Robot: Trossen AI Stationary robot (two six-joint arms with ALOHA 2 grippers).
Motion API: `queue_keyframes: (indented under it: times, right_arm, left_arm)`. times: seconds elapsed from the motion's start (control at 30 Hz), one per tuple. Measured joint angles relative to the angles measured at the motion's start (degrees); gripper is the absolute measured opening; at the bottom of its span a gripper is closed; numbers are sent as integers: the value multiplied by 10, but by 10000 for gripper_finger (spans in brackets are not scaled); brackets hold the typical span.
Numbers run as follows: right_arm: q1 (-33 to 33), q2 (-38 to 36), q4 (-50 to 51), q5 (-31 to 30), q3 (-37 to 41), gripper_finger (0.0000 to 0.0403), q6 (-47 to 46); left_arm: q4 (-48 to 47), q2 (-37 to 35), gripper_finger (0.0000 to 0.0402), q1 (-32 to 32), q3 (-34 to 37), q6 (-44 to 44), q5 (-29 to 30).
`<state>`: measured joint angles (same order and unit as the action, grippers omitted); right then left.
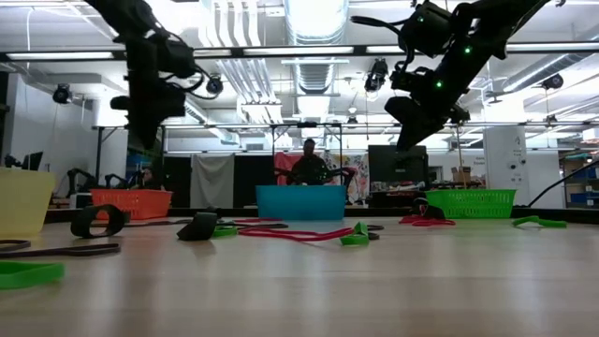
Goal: Sort rubber bands into baskets
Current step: Put the green rubber band into the orange bin, then put the black rubber band into the blue bin
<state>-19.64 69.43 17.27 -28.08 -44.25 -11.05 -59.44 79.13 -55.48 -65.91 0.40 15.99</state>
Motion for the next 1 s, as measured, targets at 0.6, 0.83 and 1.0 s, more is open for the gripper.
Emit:
queue_keyframes:
  times: [0.6, 0.83, 1.0]
  right_arm:
    - [0, 0, -1, 0, 11, 68, -5]
    - [0, 0, -2, 0, 14, 68, -5]
    - [0, 0, -3, 0, 14, 68, -5]
  left_arm:
    - [-5, 115, 4, -5, 0, -18, 128]
    - [-3, 115, 39, -5, 0, -18, 131]
    - [0, 115, 64, -4, 0, -9, 131]
